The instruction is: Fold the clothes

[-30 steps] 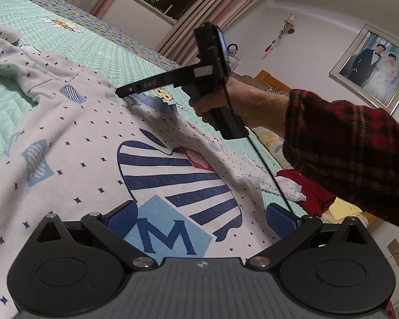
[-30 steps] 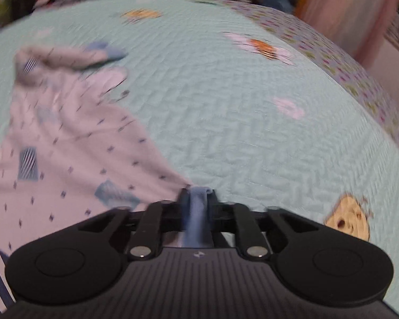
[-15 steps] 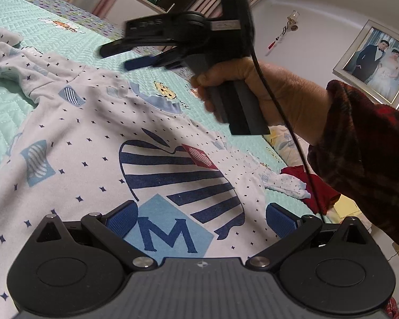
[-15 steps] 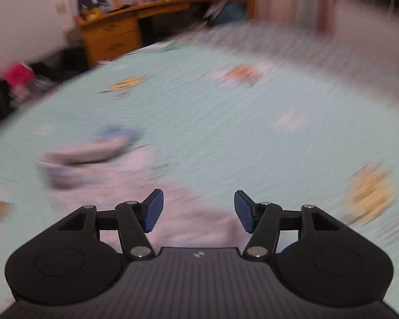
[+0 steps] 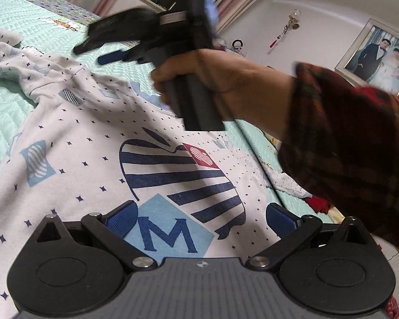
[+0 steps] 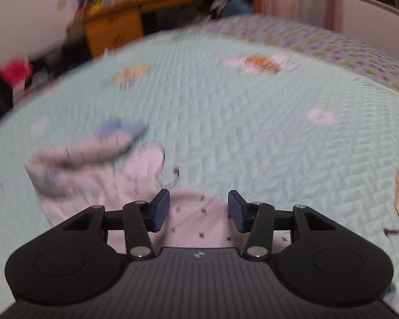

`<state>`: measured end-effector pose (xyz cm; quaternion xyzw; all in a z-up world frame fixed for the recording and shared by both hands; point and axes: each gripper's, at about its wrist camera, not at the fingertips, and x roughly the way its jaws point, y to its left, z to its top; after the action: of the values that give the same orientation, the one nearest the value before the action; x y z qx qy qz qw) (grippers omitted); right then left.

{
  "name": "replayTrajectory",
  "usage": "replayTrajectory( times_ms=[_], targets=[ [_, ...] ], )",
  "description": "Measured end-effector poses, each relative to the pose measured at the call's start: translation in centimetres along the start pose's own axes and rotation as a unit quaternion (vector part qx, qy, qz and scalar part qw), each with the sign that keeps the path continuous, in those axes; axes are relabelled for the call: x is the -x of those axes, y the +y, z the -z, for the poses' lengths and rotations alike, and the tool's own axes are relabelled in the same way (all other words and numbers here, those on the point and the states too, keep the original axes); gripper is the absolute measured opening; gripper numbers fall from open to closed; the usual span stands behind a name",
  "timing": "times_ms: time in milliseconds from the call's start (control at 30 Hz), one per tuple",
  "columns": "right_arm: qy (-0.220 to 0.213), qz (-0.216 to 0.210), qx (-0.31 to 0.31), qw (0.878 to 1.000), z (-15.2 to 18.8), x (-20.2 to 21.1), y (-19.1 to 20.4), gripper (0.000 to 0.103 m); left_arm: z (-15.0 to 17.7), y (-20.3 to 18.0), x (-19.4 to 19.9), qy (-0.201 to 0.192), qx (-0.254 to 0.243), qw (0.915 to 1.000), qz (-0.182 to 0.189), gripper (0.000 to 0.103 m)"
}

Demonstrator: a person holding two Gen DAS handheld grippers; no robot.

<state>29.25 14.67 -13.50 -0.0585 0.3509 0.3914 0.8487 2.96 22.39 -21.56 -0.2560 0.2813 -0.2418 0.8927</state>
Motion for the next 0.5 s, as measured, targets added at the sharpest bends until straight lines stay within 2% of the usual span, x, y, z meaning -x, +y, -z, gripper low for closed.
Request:
replayTrajectory(
  times_ms=[100, 233, 300, 367, 400, 467, 500],
  targets=[
    [-0.021, -0.018, -0.01, 1.0, 0.1, 3.0, 0.5, 0.051, -0.1, 0.1, 0.1, -0.003, 0.009, 1.0, 0.004, 0.102],
    [0.028, -0.058, 0.057, 0.996, 1.7, 5.3, 3.7, 0.051, -0.3, -0.2, 1.2, -0.016, 0.027, 0.9995, -0.007, 0.102],
    [0.065, -0.053, 0.098, 0.992, 2.9, 5.0, 5.4, 0.048, -0.6, -0.5, 2.1, -0.026, 0.034, 0.9991, 0.005, 0.102],
    [0.105, -0.052, 0.121, 0.986, 4.0, 3.7, 6.5, 0.026, -0.8, -0.8, 3.1, -0.036, 0.032, 0.9988, 0.009, 0.102],
    [0.119, -0.05, 0.126, 0.984, 4.3, 2.8, 6.9, 0.013, -0.8, -0.9, 3.3, -0.034, 0.031, 0.9989, -0.001, 0.102],
    [0.123, -0.042, 0.128, 0.983, 4.9, 1.1, 7.5, 0.012, -0.6, -0.3, 2.7, -0.009, 0.044, 0.9977, -0.051, 0.102],
    [0.116, -0.044, 0.123, 0.985, 4.6, 0.4, 7.7, 0.011, -0.3, 0.2, 2.3, -0.001, 0.056, 0.9967, -0.059, 0.102]
  ],
)
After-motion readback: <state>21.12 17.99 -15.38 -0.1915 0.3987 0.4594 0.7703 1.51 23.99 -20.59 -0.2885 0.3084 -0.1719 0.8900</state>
